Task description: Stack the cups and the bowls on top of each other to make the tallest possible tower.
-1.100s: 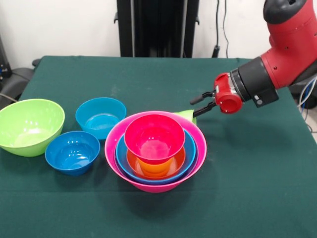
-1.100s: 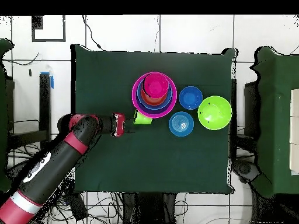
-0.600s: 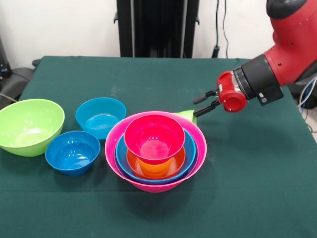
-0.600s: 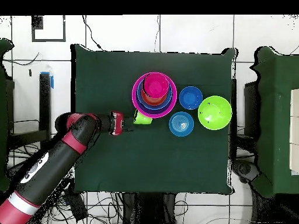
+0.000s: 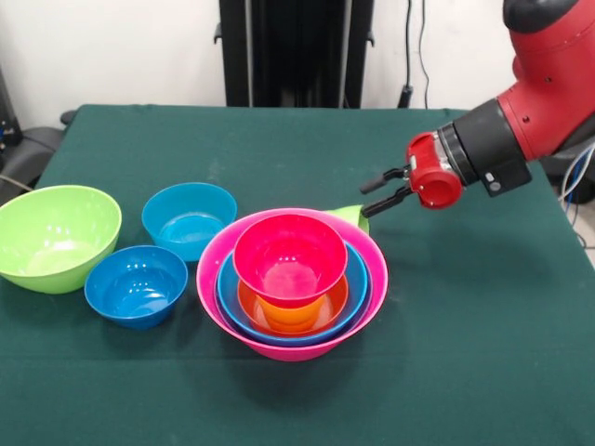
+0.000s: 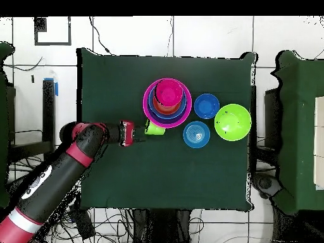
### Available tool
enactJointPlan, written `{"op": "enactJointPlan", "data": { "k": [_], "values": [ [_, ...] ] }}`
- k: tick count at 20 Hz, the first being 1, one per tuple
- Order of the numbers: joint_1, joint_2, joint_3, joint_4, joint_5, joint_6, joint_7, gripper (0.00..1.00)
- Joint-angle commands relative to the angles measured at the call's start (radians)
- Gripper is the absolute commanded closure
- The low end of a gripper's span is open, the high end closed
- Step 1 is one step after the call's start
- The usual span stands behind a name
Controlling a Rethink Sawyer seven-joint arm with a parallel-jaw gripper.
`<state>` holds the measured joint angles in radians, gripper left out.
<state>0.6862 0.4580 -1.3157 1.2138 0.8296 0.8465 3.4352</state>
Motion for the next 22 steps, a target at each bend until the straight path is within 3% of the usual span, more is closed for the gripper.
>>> {"op": "enactJointPlan", "data": {
  "k": [1,15,22],
  "values": [
    [-0.031,0.061,0.074,-0.074,-0.017,-0.078,0.194,0.00],
    [-0.038,0.068,0.099,-0.013,-0.020,-0.200,0.155,0.00],
    [-0.040,0.079,0.100,-0.014,-0.023,-0.207,0.150,0.00]
  ]
}}
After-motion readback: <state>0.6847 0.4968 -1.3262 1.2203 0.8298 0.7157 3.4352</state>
